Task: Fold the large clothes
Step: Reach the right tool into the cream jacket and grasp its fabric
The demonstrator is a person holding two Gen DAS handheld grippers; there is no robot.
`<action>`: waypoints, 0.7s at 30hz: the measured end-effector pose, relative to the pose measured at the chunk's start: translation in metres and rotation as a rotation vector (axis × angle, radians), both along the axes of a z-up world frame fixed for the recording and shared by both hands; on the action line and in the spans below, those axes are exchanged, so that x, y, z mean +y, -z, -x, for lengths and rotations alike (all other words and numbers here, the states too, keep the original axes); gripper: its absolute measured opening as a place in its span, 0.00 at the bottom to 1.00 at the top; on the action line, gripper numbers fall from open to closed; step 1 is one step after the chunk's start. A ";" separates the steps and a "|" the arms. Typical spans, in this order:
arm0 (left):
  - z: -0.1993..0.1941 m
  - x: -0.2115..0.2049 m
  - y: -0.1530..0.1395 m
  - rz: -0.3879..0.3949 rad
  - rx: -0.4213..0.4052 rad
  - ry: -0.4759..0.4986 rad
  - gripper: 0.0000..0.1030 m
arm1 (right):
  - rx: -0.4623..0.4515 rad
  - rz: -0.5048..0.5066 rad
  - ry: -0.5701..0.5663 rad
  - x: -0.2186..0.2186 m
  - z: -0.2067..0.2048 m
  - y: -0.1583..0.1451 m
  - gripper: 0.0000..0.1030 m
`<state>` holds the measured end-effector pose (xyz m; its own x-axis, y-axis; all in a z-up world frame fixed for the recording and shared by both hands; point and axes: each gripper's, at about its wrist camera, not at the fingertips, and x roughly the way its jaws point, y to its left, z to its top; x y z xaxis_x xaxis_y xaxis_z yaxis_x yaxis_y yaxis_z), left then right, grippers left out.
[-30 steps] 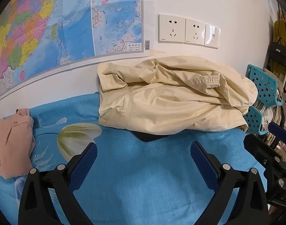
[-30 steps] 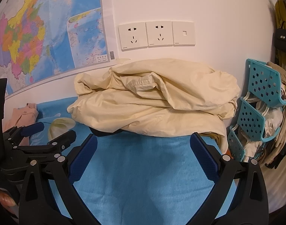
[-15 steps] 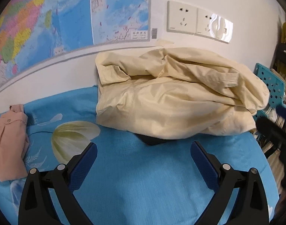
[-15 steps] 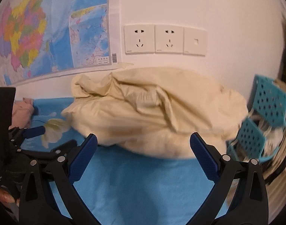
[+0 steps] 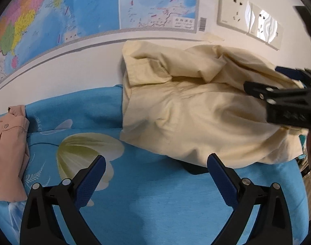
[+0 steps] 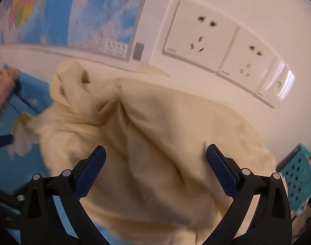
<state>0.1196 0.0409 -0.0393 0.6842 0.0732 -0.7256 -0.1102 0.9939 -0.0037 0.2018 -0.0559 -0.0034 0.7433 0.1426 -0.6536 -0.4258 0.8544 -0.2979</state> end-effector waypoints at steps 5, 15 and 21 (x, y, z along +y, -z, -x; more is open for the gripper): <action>-0.005 0.007 0.009 0.018 0.019 0.011 0.93 | 0.033 0.001 -0.026 -0.006 -0.013 -0.005 0.39; -0.019 0.020 0.033 0.147 0.065 0.056 0.93 | 0.008 -0.147 -0.059 -0.041 0.016 -0.062 0.61; -0.026 0.026 0.042 0.183 0.084 0.057 0.93 | 0.014 0.062 -0.238 0.022 0.018 -0.034 0.90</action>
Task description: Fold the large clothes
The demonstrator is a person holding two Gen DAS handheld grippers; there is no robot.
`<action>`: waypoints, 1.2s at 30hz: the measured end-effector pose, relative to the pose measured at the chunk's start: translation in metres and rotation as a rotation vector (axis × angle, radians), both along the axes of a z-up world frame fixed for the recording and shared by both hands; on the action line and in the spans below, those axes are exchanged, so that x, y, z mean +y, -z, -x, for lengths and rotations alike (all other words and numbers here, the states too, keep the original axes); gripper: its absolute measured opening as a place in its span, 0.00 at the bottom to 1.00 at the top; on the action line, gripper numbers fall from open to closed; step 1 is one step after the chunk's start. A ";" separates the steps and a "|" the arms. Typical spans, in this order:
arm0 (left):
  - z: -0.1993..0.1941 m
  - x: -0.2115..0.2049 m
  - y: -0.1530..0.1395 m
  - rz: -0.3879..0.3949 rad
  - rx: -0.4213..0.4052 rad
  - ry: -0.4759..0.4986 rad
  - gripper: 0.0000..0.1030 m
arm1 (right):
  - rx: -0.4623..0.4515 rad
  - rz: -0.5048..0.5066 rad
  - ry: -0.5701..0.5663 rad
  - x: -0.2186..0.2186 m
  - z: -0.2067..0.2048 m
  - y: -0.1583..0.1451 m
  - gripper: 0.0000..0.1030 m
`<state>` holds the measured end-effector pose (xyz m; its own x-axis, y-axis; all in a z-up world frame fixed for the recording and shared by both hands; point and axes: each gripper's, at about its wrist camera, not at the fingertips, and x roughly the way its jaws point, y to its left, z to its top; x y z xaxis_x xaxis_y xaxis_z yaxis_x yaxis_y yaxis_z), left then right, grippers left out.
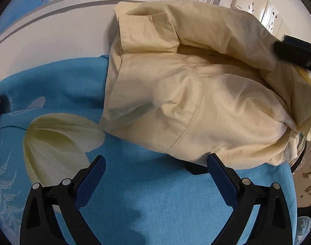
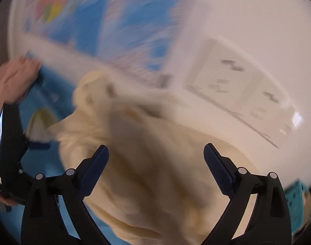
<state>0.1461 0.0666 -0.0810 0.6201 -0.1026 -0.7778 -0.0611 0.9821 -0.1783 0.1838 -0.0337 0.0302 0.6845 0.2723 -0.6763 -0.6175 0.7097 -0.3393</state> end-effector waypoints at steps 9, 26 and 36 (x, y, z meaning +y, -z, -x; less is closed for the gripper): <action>0.006 0.005 0.003 0.032 0.012 0.016 0.93 | 0.029 0.056 0.062 0.017 -0.043 0.008 0.19; 0.061 -0.029 -0.048 0.140 -0.314 0.288 0.93 | -0.076 -0.526 0.190 -0.137 0.030 -0.157 0.08; 0.045 -0.057 -0.111 0.053 -0.401 0.388 0.01 | -0.136 -0.603 0.236 -0.186 0.075 -0.202 0.07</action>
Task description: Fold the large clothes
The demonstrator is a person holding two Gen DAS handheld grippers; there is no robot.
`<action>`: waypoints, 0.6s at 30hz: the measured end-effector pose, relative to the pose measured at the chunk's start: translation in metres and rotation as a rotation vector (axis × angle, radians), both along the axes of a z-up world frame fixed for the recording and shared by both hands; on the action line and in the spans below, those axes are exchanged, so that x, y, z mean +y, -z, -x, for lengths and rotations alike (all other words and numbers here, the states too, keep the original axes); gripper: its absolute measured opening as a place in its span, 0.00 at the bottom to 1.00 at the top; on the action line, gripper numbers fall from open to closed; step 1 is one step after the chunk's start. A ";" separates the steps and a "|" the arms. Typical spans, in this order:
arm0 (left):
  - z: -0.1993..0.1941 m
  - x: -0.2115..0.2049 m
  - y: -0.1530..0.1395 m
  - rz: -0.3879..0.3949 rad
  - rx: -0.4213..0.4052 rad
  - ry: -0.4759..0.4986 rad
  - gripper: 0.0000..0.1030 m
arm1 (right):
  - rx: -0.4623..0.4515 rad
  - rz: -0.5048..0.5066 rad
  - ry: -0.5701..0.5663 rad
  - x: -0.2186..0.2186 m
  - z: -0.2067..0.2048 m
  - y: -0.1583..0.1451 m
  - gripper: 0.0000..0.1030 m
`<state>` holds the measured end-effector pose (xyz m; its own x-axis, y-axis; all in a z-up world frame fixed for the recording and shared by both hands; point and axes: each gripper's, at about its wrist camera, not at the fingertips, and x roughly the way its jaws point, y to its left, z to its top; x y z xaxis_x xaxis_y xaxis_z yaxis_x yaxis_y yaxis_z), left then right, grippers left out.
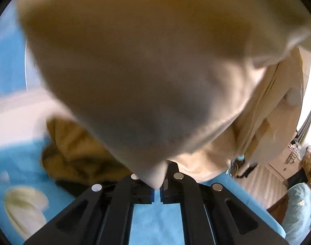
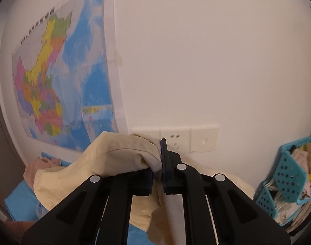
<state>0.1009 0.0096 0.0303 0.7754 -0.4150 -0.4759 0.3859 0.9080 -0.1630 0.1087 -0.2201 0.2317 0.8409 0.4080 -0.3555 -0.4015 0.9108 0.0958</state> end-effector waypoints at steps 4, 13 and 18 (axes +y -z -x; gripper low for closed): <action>0.026 -0.004 -0.063 -0.003 -0.145 0.034 0.01 | -0.088 -0.035 0.017 -0.025 0.040 -0.045 0.06; 0.144 0.016 -0.205 0.071 -0.495 0.004 0.01 | -0.349 -0.161 -0.029 -0.075 0.174 -0.148 0.06; 0.219 0.032 -0.249 0.070 -0.587 -0.026 0.02 | -0.406 -0.192 -0.119 -0.074 0.232 -0.168 0.06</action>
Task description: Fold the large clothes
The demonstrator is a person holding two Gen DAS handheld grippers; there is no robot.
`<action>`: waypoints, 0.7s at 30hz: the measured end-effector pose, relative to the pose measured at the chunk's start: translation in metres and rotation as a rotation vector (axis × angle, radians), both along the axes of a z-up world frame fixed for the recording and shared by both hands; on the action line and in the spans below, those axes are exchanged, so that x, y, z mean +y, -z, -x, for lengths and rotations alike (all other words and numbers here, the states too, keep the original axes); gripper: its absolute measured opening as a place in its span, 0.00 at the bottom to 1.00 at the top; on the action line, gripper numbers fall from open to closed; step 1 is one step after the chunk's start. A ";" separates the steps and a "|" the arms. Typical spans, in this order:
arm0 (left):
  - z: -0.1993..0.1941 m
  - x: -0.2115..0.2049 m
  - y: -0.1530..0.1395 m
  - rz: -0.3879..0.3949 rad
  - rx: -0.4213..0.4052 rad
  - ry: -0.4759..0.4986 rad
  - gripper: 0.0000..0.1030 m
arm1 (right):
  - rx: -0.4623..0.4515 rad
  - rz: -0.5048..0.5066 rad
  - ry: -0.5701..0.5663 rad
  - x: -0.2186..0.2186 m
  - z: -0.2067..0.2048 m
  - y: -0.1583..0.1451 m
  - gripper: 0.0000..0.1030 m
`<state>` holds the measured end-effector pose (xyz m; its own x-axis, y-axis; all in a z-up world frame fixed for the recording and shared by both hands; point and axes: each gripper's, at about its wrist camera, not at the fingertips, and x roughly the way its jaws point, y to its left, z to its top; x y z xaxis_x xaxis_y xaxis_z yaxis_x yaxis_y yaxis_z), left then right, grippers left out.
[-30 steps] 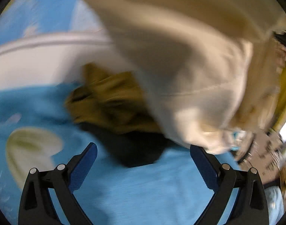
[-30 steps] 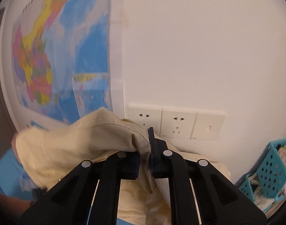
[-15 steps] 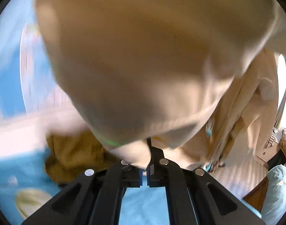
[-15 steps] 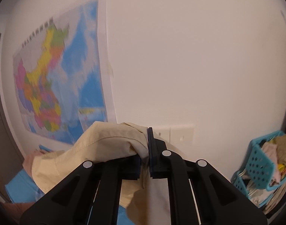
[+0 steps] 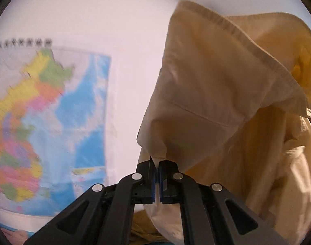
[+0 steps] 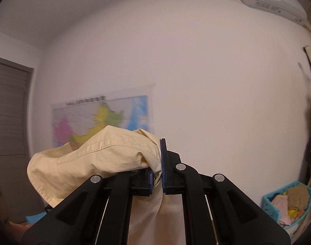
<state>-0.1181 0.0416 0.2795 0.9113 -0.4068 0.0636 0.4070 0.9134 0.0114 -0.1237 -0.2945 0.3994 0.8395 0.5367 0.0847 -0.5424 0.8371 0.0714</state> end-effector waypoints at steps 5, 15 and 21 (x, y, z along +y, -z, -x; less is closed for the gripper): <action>0.038 0.016 0.051 -0.025 0.086 0.091 0.59 | 0.049 0.020 -0.109 0.025 0.020 0.020 0.06; 0.039 0.024 0.190 -0.064 0.319 0.224 0.11 | 0.165 0.098 -0.235 0.094 0.019 0.071 0.06; 0.073 0.084 0.134 0.094 0.190 0.080 0.03 | 0.136 0.066 -0.225 0.089 0.054 0.058 0.06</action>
